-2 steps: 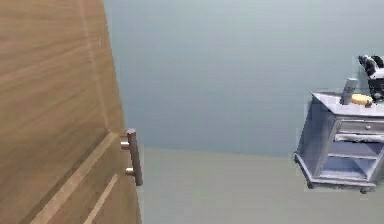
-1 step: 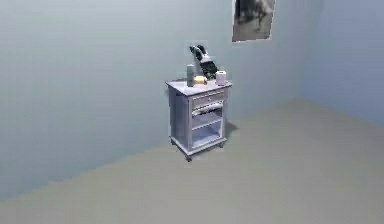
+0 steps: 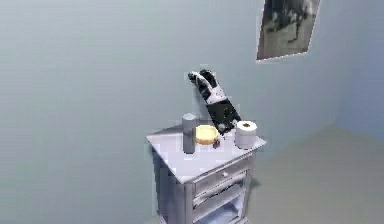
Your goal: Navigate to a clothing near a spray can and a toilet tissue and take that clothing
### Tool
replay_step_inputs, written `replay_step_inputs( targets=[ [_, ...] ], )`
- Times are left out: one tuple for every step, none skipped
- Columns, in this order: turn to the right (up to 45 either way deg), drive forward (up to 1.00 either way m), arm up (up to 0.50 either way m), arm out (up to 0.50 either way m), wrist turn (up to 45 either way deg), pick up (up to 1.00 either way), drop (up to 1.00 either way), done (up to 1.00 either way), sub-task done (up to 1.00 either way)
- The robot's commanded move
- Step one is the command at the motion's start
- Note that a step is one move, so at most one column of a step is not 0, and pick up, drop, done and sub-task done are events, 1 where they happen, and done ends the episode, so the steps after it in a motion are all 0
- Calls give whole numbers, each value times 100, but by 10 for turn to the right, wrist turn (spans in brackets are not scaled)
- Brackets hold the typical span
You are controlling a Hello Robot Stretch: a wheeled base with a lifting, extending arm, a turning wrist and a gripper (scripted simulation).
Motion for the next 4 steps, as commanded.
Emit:
replay_step_inputs(
  targets=[
    [450, 0, 0, 0, 0, 0, 0, 0, 0],
    [120, 0, 0, 0, 0, 0, 0, 0, 0],
    [0, 15, 0, 0, 0, 0, 0, 0, 0],
    [0, 15, 0, 0, 0, 0, 0, 0, 0]
  ],
)
